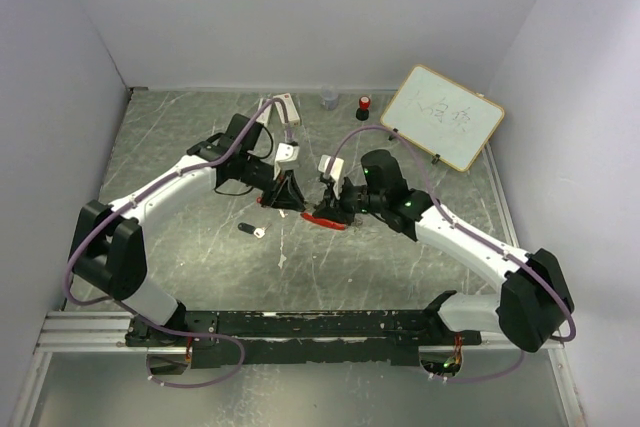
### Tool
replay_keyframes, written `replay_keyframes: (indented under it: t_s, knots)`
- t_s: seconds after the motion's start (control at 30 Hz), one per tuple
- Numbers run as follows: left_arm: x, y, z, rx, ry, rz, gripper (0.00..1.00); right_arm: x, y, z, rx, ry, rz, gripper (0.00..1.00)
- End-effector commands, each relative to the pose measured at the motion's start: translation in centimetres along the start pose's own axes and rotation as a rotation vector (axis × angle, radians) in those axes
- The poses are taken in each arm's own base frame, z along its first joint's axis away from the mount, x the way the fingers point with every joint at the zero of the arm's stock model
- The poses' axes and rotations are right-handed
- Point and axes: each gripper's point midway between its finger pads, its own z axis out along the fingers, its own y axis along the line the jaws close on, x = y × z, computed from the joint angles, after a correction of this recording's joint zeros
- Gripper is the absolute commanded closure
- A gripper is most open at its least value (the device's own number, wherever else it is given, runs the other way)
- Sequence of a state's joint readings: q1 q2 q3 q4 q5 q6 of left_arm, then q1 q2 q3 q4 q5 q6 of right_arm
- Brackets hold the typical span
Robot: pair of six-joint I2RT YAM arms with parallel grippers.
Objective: Put the keys on the keyring
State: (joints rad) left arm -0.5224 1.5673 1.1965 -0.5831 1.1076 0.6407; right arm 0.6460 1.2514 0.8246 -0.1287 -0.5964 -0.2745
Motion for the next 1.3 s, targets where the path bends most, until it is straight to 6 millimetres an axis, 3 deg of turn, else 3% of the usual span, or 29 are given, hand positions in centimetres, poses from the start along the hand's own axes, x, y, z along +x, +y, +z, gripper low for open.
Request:
replay_keyframes:
  t_s: [0.0, 0.13, 0.23, 0.33, 0.57, 0.9, 1.27]
  knots:
    - [-3.3, 4.4, -1.2, -0.264, -0.050, 0.020, 0.70, -1.8, -0.9, -0.6, 0.067, -0.043, -0.017, 1.00]
    - [-6.7, 8.3, -6.9, -0.702, -0.224, -0.023, 0.53, -1.4, -1.7, -1.1, 0.142, -0.046, 0.024, 1.00]
    - [-8.8, 7.9, -10.2, -0.856, -0.369, -0.029, 0.46, -1.2, -2.0, -1.3, 0.174, -0.057, 0.056, 1.00]
    - [-9.6, 7.4, -11.8, -0.927, -0.466, -0.036, 0.43, -1.4, -2.1, -1.4, 0.187, -0.085, 0.074, 1.00]
    - [-8.0, 6.0, -10.0, -0.833, -0.490, -0.089, 0.45, -2.3, -2.2, -1.5, 0.203, -0.157, 0.100, 1.00]
    - [-6.2, 2.7, -8.2, -0.697, -0.646, -0.087, 0.44, -7.2, -1.1, -3.4, 0.175, -0.349, 0.024, 1.00]
    - [-6.1, 0.9, -5.4, -0.499, -0.675, -0.091, 0.43, -7.5, 0.0, -2.6, 0.087, -0.375, -0.020, 1.00]
